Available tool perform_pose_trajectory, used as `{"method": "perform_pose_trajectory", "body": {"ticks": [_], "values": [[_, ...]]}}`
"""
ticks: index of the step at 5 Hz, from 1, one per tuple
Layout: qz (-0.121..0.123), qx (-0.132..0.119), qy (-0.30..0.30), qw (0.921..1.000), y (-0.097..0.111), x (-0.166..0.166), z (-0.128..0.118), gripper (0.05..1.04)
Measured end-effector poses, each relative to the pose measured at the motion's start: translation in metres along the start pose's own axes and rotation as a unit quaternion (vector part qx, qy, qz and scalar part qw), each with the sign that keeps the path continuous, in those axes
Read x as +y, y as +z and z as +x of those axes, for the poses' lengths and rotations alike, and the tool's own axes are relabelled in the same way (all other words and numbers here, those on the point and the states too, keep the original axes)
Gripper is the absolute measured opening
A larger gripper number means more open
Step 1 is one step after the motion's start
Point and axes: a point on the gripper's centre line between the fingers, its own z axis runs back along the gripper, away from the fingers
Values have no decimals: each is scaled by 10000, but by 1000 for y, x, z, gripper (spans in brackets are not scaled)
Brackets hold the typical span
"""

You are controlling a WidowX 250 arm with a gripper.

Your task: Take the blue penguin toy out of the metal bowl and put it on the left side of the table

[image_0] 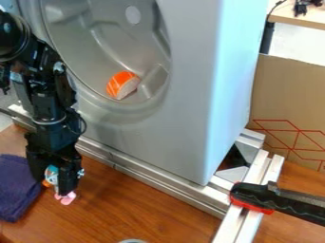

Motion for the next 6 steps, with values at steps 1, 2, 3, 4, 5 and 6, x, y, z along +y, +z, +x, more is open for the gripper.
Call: {"method": "perform_pose_trajectory", "body": {"ticks": [1,2,3,4,5,6], "values": [[-96,96,104,9999,2,-3,-2,1001],[-138,32,91,9999,14,-7,-12,1001],[18,155,120,9998,20,-16,-45,1001],[556,231,25,9982,33,-45,-83,1001],[659,142,-632,9957,37,-90,-105,1001],[310,135,-1062,9938,28,-128,-109,1001]]}}
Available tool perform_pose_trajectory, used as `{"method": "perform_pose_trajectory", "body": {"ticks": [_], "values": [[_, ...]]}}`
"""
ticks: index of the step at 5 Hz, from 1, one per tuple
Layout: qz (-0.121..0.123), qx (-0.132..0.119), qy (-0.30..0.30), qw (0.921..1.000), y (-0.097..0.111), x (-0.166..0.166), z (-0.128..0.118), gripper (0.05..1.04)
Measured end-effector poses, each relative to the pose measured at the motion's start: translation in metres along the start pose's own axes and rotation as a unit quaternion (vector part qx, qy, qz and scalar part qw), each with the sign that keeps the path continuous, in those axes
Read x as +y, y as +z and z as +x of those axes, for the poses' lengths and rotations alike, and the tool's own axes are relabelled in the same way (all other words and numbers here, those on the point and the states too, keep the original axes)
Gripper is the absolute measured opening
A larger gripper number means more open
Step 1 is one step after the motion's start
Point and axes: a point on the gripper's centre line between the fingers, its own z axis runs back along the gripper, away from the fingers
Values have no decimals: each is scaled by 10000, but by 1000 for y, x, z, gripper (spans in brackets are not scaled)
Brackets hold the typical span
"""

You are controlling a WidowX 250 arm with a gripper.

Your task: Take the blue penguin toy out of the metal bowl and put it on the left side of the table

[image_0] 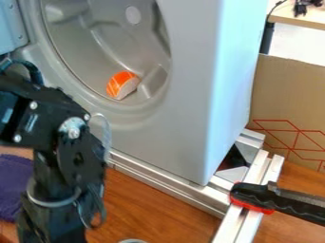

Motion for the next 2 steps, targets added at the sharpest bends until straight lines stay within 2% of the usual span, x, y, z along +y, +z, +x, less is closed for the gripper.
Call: {"method": "perform_pose_trajectory", "body": {"ticks": [1,2], "values": [[-286,-287,57,9992,-3,-2,12,1001],[-388,-369,449,9976,-7,10,19,1001]]}}
